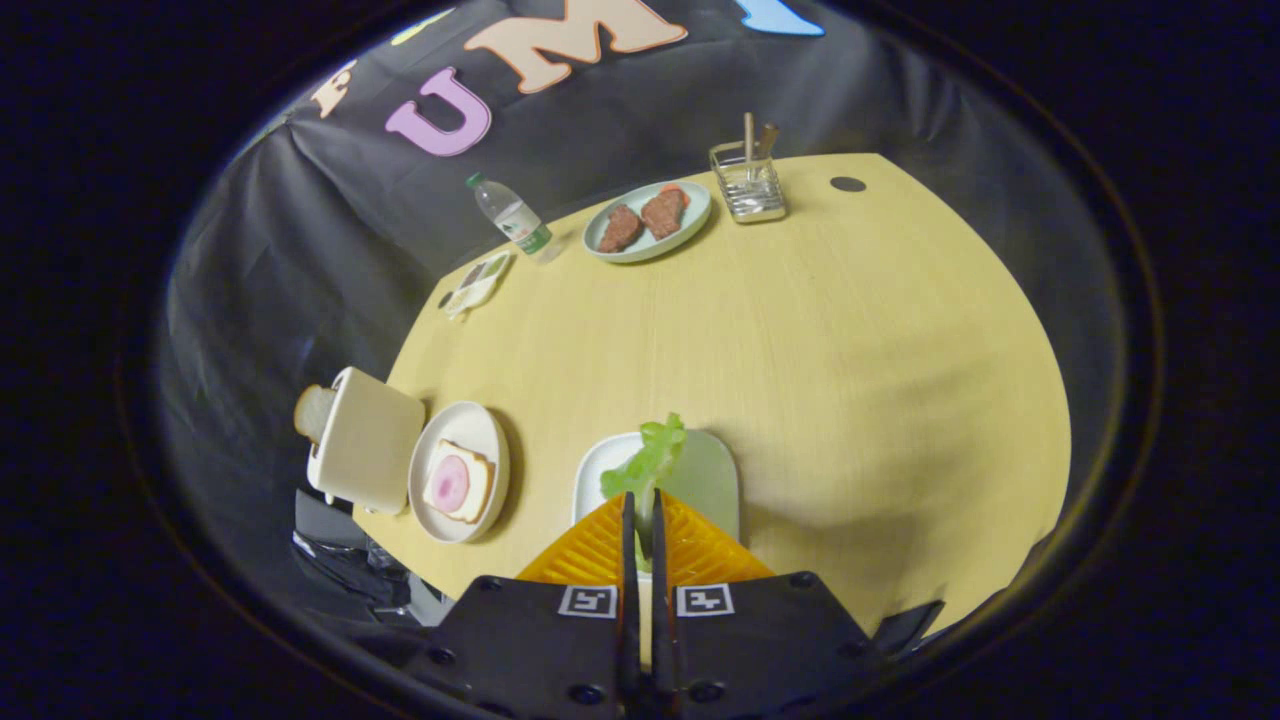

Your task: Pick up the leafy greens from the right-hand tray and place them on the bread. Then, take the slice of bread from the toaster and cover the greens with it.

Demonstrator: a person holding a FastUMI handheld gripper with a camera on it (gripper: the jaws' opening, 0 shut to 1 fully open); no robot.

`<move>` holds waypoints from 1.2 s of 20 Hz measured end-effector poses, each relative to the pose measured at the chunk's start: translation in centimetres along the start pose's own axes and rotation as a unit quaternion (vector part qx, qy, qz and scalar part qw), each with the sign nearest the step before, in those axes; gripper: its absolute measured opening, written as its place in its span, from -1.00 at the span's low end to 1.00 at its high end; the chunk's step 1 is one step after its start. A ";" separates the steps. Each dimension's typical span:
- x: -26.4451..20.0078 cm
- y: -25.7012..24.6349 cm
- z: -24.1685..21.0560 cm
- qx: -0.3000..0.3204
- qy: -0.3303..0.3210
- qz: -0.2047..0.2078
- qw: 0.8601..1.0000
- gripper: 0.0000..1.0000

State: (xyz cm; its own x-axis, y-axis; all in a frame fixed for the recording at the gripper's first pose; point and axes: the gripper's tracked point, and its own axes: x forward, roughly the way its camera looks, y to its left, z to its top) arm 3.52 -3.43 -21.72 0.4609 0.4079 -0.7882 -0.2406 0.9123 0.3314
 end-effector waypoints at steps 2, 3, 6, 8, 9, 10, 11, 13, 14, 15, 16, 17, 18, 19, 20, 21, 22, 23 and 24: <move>-0.6 1.6 0.2 0.002 -0.009 0.008 1.000 -0.84; -0.8 2.4 0.3 0.001 -0.012 0.010 1.000 -0.84; -1.9 5.6 0.7 -0.004 -0.025 0.026 0.999 -0.84; -2.4 8.2 0.9 -0.012 -0.033 0.038 0.999 -0.84; -2.3 9.7 0.9 -0.017 -0.034 0.046 0.998 -0.84; -2.4 11.3 0.7 -0.023 -0.035 0.054 0.998 -0.84; -2.3 13.0 0.6 -0.029 -0.035 0.063 0.997 -0.84; -1.4 16.2 0.0 -0.042 -0.033 0.081 0.995 -0.85; -1.1 17.8 -0.5 -0.048 -0.028 0.090 0.994 -0.85; -0.6 19.4 -0.9 -0.051 -0.025 0.098 0.994 -0.85; -0.1 20.8 -1.1 -0.048 -0.022 0.103 0.993 -0.85; 0.5 22.2 -1.6 -0.041 -0.017 0.110 0.993 -0.84; 1.1 23.7 -1.9 -0.030 -0.013 0.119 0.992 -0.85; 1.7 25.0 -2.0 -0.019 -0.010 0.128 0.992 -0.85; 2.2 26.2 -2.2 -0.010 -0.007 0.136 0.991 -0.84; 2.8 27.0 -2.3 -0.003 -0.005 0.138 0.990 -0.84; 3.4 27.9 -2.5 0.003 -0.003 0.141 0.990 -0.84; 4.1 28.7 -2.4 0.013 -0.003 0.142 0.990 -0.85; 4.8 29.5 -2.4 0.026 -0.004 0.145 0.989 -0.85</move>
State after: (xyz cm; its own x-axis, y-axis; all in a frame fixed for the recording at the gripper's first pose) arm -3.43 25.34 -16.92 0.3848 0.6532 -0.6521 -0.3203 0.7571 0.5693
